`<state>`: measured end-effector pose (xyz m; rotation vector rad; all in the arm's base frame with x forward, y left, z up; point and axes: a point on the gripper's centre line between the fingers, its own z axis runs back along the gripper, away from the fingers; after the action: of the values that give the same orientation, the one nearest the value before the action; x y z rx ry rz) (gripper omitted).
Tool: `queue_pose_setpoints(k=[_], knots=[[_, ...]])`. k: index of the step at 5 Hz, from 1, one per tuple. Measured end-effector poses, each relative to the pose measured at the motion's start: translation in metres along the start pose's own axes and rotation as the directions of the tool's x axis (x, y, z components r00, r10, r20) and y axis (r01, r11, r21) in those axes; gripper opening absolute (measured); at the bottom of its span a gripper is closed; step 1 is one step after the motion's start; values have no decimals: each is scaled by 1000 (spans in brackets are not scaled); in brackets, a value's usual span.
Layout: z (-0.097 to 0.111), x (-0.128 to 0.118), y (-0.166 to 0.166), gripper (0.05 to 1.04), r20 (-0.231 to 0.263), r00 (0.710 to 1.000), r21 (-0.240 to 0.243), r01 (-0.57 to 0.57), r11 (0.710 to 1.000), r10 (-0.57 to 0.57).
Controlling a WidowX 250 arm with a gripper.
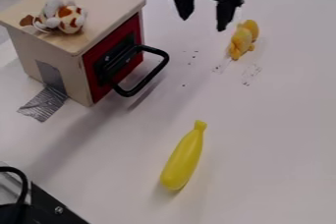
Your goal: Pick up the yellow object and place it above the drawer
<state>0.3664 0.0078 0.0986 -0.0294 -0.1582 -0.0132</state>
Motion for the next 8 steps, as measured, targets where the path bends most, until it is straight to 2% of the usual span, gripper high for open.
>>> queue_pose_setpoints(k=[1,2,3,4,5,6,7,8], knots=[[-32,37,-6,999,-4,1000,39,24,999,-23],[-58,61,-10,999,-13,1000,55,21,998,-21],[-86,73,-14,999,-40,999,54,17,998,-15],[-102,74,-18,953,-80,997,36,3,999,0],[-108,73,-25,664,-85,996,34,27,999,-24],[-92,75,-32,387,-66,996,49,63,997,-59],[-38,82,-36,226,-6,995,62,96,993,-96],[14,68,-19,179,21,993,58,118,991,-119]])
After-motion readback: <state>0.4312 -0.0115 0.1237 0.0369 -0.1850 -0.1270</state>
